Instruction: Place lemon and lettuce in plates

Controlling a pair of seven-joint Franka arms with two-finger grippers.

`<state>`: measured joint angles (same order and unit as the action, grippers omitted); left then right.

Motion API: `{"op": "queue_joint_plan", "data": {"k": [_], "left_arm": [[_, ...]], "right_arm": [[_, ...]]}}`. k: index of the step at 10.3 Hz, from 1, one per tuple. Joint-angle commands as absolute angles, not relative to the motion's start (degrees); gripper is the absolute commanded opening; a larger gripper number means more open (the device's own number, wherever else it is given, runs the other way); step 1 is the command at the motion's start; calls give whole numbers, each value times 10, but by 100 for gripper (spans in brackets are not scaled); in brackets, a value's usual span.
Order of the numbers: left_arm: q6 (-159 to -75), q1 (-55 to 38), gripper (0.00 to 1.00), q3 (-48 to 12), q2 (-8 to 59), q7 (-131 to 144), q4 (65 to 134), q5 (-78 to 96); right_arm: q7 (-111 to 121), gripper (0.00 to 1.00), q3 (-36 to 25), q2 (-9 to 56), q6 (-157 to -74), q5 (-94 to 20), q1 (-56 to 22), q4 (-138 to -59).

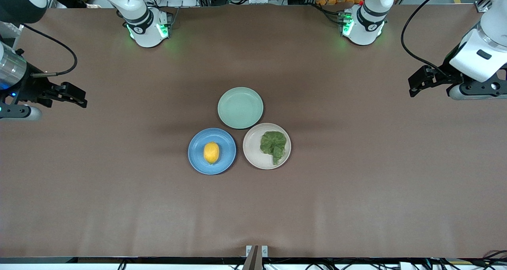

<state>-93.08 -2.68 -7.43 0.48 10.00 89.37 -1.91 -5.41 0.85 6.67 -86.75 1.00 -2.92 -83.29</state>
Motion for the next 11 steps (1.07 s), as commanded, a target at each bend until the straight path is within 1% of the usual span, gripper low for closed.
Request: {"op": "queue_joint_plan", "data": {"k": [1,11], "left_arm": [[-923,-20,100,-76,-3,82,891,-5],[-921,-19,100,-76,-4,82,892,-4]], "right_arm": [[-57,100,14,47,-861,22,-22,-853],[-56,100,14,49,-862,23,-14,-853]]}}
